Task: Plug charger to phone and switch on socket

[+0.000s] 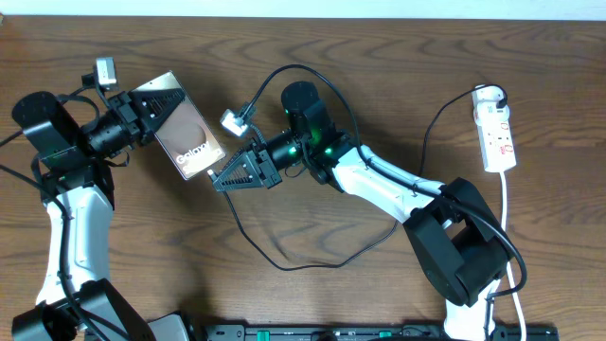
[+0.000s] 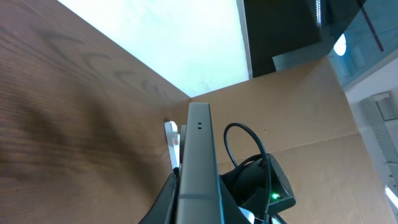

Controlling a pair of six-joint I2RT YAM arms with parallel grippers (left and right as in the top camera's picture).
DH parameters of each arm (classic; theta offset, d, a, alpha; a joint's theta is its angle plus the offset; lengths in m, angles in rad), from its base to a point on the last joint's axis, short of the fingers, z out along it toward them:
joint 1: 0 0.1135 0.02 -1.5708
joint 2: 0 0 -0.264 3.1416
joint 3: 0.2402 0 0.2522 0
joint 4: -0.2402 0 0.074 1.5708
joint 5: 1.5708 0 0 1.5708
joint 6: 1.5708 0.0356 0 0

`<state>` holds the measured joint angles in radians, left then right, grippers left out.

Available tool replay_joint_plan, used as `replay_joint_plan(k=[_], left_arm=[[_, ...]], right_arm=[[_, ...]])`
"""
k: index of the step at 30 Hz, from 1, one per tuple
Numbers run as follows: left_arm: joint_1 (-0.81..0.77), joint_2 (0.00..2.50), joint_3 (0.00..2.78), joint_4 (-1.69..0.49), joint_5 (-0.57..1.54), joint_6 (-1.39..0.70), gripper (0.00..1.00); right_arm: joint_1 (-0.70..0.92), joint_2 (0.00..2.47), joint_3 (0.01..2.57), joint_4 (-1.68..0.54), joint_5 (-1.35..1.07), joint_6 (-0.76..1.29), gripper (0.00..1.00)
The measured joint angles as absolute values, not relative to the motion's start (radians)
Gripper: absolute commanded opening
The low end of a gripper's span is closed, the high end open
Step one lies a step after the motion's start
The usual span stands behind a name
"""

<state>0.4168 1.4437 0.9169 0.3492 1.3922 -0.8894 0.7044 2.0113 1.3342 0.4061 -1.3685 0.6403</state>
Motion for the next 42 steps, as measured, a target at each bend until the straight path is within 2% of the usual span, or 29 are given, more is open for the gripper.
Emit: replay_joint_plan(k=[42], left_arm=[[0.417, 1.444, 0.917, 0.379, 1.419, -0.89, 0.08]], right_arm=[[0.705, 2.011, 1.334, 0.43, -1.354, 0.658, 0.01]])
